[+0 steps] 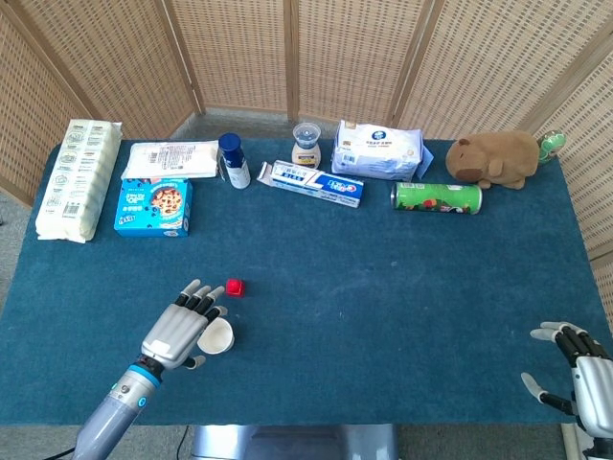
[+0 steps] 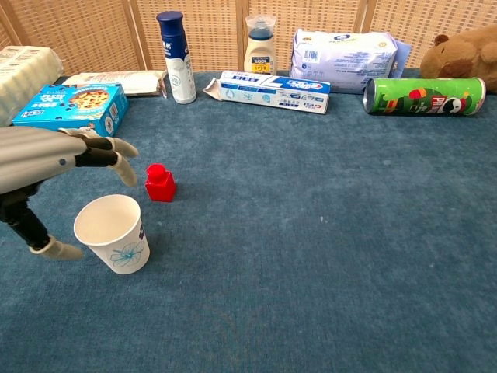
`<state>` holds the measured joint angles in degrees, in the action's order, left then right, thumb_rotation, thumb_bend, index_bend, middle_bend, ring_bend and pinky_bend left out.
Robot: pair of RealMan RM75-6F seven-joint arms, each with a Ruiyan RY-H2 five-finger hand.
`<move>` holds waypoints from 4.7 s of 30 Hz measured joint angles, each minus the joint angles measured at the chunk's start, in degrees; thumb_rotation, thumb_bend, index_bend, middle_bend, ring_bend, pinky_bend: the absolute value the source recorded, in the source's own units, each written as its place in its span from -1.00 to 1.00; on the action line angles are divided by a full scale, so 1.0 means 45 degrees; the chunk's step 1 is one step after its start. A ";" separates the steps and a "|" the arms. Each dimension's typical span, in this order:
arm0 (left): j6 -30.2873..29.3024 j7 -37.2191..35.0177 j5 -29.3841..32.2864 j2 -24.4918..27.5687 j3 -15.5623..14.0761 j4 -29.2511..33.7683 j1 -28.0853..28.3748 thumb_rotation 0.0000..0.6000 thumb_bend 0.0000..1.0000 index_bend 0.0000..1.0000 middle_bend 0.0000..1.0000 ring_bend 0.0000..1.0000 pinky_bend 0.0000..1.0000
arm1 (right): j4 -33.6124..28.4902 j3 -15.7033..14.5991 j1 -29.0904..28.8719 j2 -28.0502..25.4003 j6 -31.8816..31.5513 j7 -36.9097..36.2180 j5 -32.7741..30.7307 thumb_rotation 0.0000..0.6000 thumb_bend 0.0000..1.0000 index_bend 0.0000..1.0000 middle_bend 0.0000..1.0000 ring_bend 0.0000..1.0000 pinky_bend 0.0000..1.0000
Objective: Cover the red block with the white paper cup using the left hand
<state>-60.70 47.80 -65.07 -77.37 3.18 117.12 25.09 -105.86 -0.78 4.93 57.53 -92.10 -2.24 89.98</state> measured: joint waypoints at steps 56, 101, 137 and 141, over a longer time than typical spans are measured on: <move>-0.0161 -1.0795 0.0116 0.1502 0.0191 -0.0286 -0.0838 0.52 -0.50 0.14 -0.90 -1.00 -1.00 | 0.0208 0.0142 0.0010 0.0192 0.0303 -0.0074 -0.0116 1.00 -0.48 -0.33 -0.42 -0.56 -0.42; 0.0500 -0.8778 -0.2541 0.3781 -0.0823 -0.1121 -0.0655 0.55 -0.57 -0.48 -1.00 -1.00 -1.00 | -0.0253 0.0062 0.0150 0.0111 0.0045 0.0054 0.0104 1.00 -0.48 -0.33 -0.42 -0.56 -0.42; -0.0883 -0.2942 -0.3426 0.2098 -0.2795 -0.1303 -0.1762 0.54 -0.60 -0.48 -1.00 -1.00 -1.00 | -0.0212 -0.0008 0.0374 -0.0010 -0.0268 -0.0156 0.0297 1.00 -0.48 -0.33 -0.42 -0.56 -0.41; -0.0999 -0.2791 -0.3389 0.1856 -0.2596 -0.1377 -0.1766 0.57 -0.60 -0.48 -1.00 -1.00 -1.00 | -0.0232 -0.0009 0.0425 -0.0053 -0.0348 -0.0177 0.0294 1.00 -0.48 -0.33 -0.42 -0.56 -0.41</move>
<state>-65.20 35.25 -80.33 -69.02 -8.50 110.92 17.14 -106.90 -0.82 6.84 57.30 -93.66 -3.03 91.31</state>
